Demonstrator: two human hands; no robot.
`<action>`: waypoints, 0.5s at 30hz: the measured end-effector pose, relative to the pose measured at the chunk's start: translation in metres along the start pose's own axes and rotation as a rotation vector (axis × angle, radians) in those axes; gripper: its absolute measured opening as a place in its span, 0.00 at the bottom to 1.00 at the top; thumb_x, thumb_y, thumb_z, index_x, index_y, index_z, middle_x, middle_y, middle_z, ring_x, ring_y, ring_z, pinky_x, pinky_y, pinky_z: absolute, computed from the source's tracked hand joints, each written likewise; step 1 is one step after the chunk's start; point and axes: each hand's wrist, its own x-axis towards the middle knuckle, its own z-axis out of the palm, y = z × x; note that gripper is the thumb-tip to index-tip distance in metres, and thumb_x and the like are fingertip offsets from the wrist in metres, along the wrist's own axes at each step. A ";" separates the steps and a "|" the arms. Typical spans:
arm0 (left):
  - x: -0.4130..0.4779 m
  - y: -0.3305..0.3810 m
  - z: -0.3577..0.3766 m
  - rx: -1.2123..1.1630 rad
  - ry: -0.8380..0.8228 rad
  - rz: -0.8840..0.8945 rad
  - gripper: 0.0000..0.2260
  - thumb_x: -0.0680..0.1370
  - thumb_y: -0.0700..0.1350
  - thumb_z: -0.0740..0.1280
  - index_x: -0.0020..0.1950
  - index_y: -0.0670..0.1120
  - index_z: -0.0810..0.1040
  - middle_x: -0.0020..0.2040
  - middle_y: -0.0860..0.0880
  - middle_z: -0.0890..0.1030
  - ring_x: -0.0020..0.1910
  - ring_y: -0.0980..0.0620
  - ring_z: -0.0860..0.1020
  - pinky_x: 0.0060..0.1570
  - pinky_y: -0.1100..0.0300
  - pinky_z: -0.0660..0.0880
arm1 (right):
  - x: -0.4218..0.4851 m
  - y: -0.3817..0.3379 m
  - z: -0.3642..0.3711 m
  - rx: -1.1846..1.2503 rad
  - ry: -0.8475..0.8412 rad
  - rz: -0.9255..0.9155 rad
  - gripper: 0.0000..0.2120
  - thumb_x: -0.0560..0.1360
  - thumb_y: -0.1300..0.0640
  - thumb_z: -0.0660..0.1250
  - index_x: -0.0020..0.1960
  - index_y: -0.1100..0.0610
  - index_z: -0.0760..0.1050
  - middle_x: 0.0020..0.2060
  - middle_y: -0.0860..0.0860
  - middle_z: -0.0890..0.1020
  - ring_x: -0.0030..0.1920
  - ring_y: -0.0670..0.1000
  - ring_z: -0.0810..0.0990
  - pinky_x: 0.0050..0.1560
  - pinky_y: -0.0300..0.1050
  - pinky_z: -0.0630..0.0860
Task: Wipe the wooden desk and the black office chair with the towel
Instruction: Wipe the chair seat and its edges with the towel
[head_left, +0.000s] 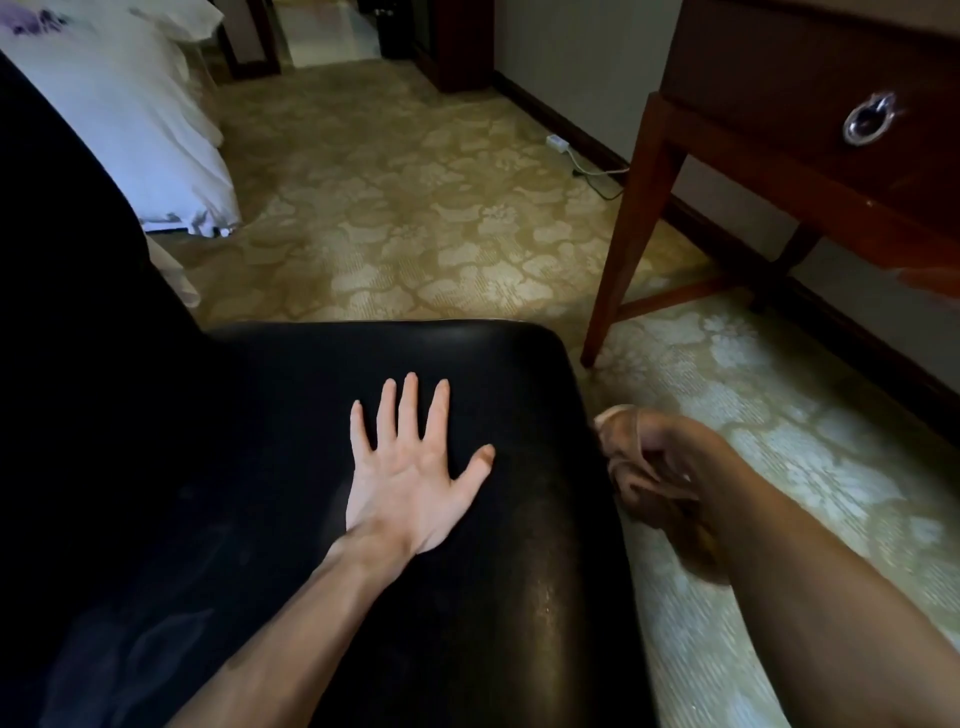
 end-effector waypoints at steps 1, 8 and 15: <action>0.000 0.001 -0.001 -0.005 -0.013 0.008 0.39 0.78 0.72 0.36 0.84 0.52 0.36 0.84 0.44 0.37 0.82 0.45 0.33 0.78 0.39 0.34 | -0.007 -0.006 0.001 0.024 0.082 -0.039 0.11 0.80 0.61 0.66 0.39 0.62 0.73 0.28 0.59 0.73 0.22 0.54 0.73 0.24 0.44 0.70; -0.012 -0.033 -0.033 -0.658 -0.355 0.232 0.27 0.86 0.54 0.58 0.84 0.52 0.55 0.85 0.51 0.47 0.81 0.60 0.39 0.81 0.56 0.37 | -0.105 -0.111 0.082 -0.176 0.384 -0.889 0.10 0.77 0.53 0.69 0.39 0.54 0.80 0.31 0.43 0.82 0.36 0.42 0.79 0.39 0.43 0.75; -0.074 -0.098 -0.073 -1.672 -0.129 -0.270 0.32 0.69 0.69 0.72 0.59 0.45 0.82 0.54 0.47 0.87 0.56 0.51 0.85 0.64 0.53 0.76 | -0.148 -0.121 0.216 0.535 -0.458 -0.692 0.09 0.81 0.66 0.61 0.53 0.60 0.80 0.50 0.61 0.84 0.51 0.58 0.83 0.57 0.55 0.80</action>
